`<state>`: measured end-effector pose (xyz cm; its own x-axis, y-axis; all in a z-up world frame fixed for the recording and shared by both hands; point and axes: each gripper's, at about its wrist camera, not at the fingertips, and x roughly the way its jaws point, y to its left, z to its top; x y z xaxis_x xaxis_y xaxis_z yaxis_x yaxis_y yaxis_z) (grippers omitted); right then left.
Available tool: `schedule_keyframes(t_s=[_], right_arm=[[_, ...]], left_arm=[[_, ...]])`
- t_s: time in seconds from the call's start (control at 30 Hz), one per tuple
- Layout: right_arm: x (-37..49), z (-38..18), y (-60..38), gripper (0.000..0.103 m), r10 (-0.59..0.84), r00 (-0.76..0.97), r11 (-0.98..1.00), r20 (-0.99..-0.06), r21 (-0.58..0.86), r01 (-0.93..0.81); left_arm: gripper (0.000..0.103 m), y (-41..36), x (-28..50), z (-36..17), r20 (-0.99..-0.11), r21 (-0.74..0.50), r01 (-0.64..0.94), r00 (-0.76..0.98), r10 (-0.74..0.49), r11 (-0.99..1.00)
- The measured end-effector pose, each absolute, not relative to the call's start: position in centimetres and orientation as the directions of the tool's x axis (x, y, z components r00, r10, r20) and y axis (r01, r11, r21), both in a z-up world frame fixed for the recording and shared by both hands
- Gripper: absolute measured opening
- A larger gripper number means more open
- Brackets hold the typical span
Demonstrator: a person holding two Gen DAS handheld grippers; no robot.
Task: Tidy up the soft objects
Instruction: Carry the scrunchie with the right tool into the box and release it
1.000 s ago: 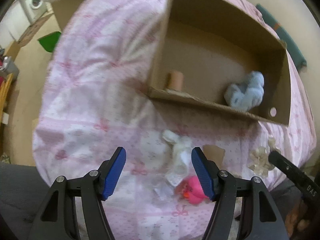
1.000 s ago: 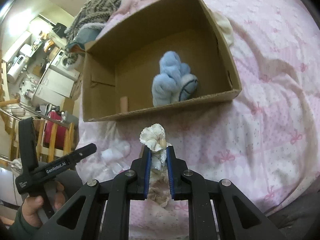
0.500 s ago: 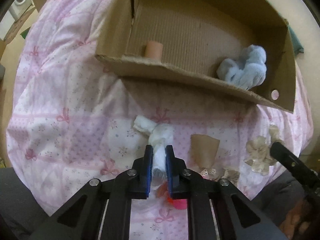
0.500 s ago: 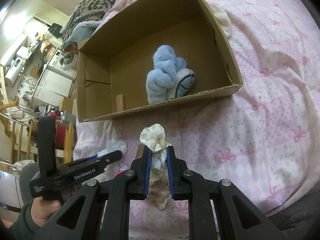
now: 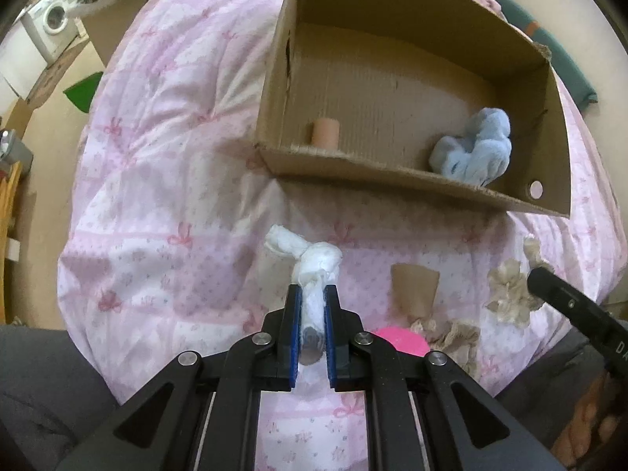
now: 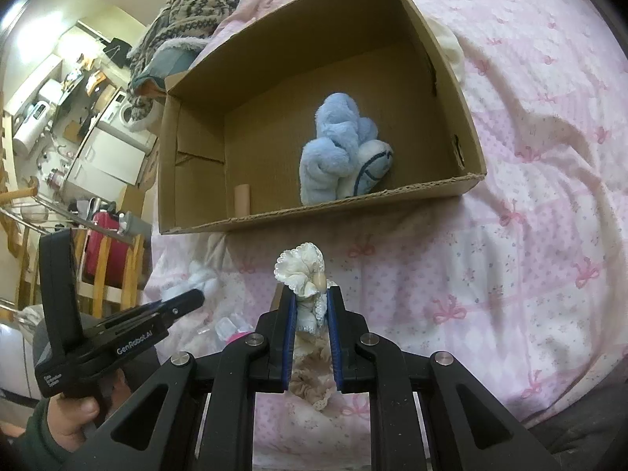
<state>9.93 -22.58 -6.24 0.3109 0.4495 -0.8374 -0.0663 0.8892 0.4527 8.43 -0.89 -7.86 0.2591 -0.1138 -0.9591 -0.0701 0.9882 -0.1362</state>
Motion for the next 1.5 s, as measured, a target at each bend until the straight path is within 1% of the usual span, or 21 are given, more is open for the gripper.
schedule_keyframes(t_s=[0.2,0.3,0.47,0.77,0.97,1.1,1.33,1.5], right_arm=[[9.5,-5.7,-22.3,0.017,0.442,0.325,0.894,-0.836,0.442,-0.080],[9.1,-5.0,-22.3,0.017,0.439,0.346,0.895,-0.829,0.435,-0.095],[8.2,-3.6,-22.3,0.017,0.422,0.377,0.906,-0.824,0.404,-0.129],[8.2,0.5,-23.9,0.017,0.452,0.458,0.888,-0.765,0.432,-0.155],[10.3,4.1,-25.1,0.017,0.445,0.537,0.888,-0.717,0.429,-0.164],[12.1,5.2,-25.9,0.017,0.430,0.580,0.895,-0.692,0.411,-0.172],[14.7,4.1,-26.8,0.017,0.410,0.599,0.900,-0.688,0.410,-0.146],[15.4,1.2,-26.9,0.017,0.402,0.568,0.903,-0.718,0.413,-0.117]], left_arm=[[0.010,0.3,8.2,-7.4,-0.957,-0.109,-0.094,0.280,-0.079,0.990],[0.010,0.7,7.7,-6.6,-0.953,-0.077,-0.107,0.300,-0.042,0.991],[0.010,2.2,6.9,-4.7,-0.937,-0.084,-0.139,0.349,-0.031,0.987],[0.010,2.3,7.5,-0.5,-0.889,-0.112,-0.144,0.457,-0.034,0.983],[0.010,1.7,9.7,3.0,-0.843,-0.103,-0.096,0.536,-0.036,0.990],[0.010,1.1,11.6,4.4,-0.823,-0.087,-0.070,0.567,-0.032,0.994],[0.010,0.1,15.1,4.1,-0.817,-0.088,-0.034,0.575,-0.052,0.996],[0.010,-0.7,16.5,1.4,-0.829,-0.084,-0.010,0.556,-0.065,0.996]])
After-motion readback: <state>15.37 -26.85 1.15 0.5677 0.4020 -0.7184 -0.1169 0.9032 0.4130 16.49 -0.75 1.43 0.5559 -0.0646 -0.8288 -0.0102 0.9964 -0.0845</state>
